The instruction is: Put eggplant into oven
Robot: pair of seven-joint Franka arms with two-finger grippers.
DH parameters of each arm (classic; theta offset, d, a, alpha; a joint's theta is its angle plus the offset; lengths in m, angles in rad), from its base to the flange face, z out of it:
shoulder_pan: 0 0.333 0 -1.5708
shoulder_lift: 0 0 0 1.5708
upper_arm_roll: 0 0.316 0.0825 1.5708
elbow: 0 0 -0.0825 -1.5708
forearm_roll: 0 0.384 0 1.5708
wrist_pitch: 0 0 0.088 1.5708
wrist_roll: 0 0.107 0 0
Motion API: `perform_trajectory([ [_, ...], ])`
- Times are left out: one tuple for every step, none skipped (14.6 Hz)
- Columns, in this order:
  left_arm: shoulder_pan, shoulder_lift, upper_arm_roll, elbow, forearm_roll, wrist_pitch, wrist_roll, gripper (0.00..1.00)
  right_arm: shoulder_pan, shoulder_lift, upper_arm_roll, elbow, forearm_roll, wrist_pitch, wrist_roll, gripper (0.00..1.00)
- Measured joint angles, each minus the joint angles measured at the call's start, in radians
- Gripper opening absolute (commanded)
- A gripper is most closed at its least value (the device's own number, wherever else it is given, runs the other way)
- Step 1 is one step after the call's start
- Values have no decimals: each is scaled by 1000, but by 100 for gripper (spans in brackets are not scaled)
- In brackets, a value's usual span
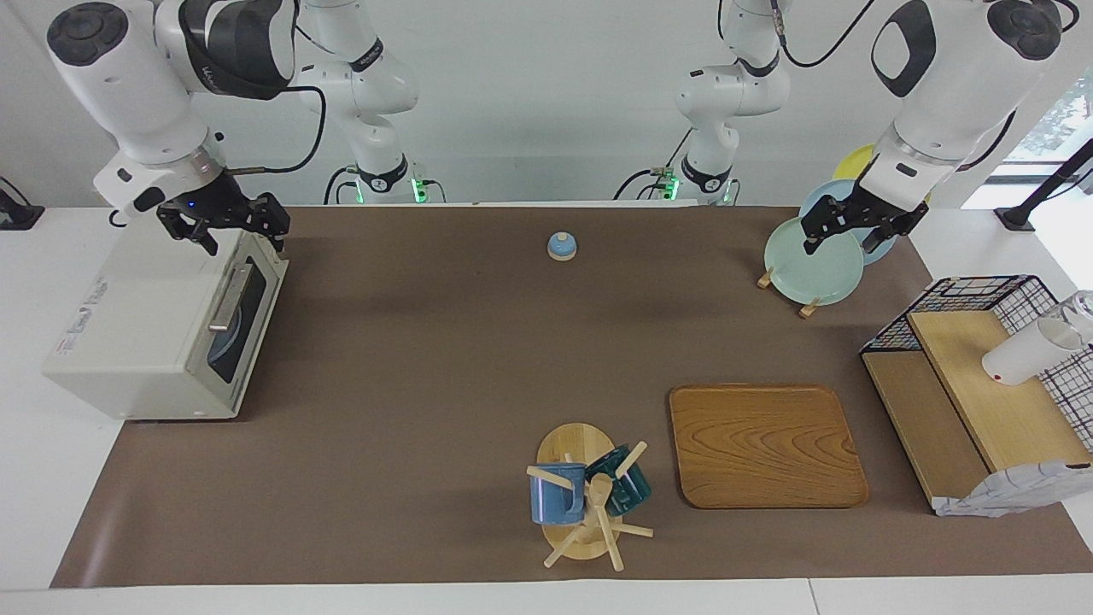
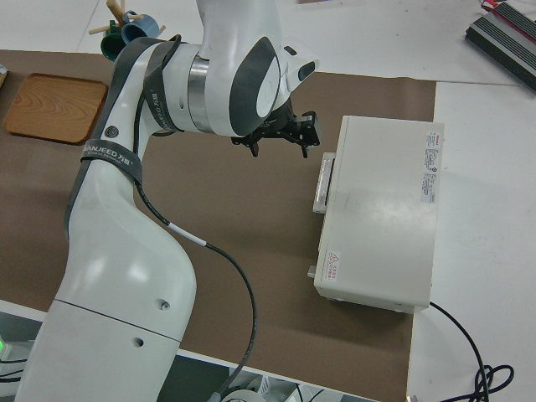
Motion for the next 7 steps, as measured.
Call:
perform_trajectory([
  [0,0,0,0,0,0,0,100,7,1,0,0,-10,0,4,100],
  [0,0,0,0,0,0,0,100,12,2,0,0,-13,0,8,100],
  [0,0,0,0,0,0,0,100,12,4,0,0,-14,0,11,100],
  [0,0,0,0,0,0,0,100,9,7,0,3,-15,0,14,100],
  [0,0,0,0,0,0,0,100,4,13,-1,8,-16,0,15,100],
  [0,0,0,0,0,0,0,100,2,18,-3,13,-16,-1,15,100],
  [0,0,0,0,0,0,0,100,2,22,-5,17,-16,-1,15,100],
])
